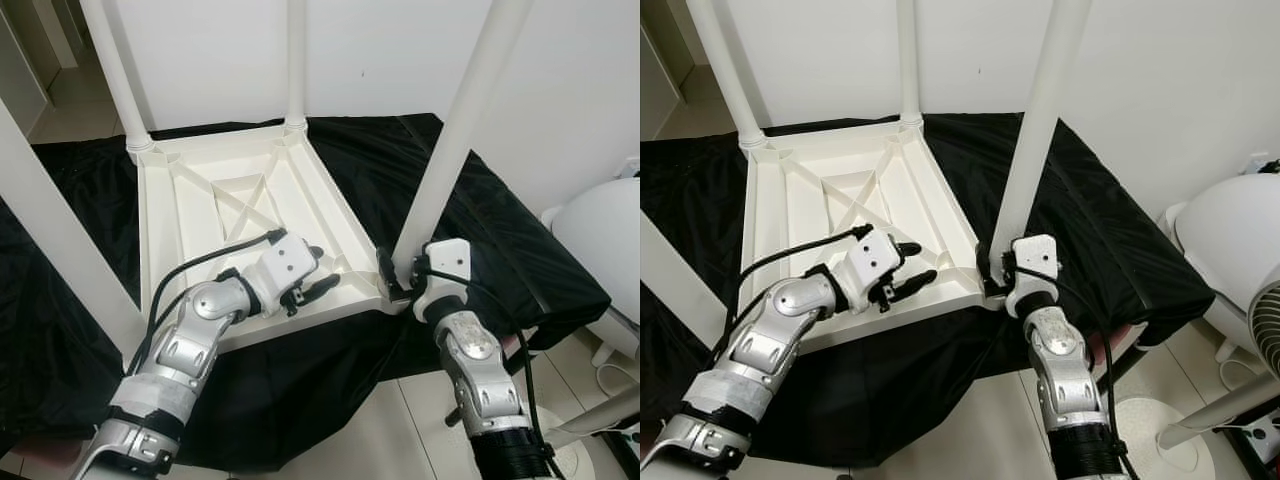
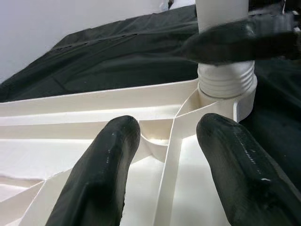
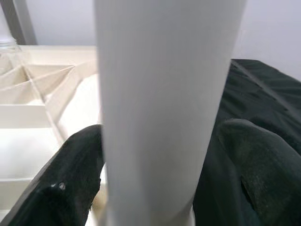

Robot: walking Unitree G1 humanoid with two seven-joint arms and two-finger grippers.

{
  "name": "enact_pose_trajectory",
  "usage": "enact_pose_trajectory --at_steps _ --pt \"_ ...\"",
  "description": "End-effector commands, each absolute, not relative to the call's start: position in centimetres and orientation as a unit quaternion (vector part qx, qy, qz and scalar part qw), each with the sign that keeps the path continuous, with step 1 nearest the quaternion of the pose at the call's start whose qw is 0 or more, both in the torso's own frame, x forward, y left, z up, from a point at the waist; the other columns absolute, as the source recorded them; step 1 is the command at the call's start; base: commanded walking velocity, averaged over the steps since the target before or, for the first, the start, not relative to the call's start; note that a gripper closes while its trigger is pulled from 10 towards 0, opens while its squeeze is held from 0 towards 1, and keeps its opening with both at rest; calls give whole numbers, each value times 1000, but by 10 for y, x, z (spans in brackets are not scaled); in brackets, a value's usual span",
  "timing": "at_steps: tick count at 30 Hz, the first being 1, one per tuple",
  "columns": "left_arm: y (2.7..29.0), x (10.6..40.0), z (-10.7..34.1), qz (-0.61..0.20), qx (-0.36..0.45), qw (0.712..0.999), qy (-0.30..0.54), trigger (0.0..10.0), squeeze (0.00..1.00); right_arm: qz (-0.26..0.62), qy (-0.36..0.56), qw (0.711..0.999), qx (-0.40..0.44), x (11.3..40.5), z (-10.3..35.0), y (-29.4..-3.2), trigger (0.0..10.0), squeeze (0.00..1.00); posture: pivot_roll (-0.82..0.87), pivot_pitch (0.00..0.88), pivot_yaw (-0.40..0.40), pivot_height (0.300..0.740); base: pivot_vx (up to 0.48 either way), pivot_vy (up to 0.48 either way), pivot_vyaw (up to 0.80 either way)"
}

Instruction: Building children table

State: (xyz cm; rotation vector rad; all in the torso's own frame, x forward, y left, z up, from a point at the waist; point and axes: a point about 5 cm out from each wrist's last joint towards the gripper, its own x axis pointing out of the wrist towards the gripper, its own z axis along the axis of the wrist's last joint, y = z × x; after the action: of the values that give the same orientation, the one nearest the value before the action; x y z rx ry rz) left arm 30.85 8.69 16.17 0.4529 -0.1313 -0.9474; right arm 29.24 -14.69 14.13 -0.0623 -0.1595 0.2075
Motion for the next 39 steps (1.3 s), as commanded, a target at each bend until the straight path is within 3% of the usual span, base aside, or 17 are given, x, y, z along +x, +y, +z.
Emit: enact_pose_trajectory --at_steps 1,16,19,39 --pt "88 308 162 -440 214 870 -64 10000 0 109 -92 990 -21 290 145 -145 10000 0 47 0 -13 740 0 0 0" --pt "80 301 164 -464 216 858 -49 10000 0 118 -90 989 -24 290 152 -152 10000 0 75 4 -37 740 0 0 0" --pt "81 290 153 -466 194 863 -30 10000 0 114 -111 987 4 284 157 -157 10000 0 58 46 -61 740 0 0 0" --pt "83 287 157 -442 129 888 -6 10000 0 121 -92 988 -19 280 144 -153 10000 0 65 8 -71 740 0 0 0"
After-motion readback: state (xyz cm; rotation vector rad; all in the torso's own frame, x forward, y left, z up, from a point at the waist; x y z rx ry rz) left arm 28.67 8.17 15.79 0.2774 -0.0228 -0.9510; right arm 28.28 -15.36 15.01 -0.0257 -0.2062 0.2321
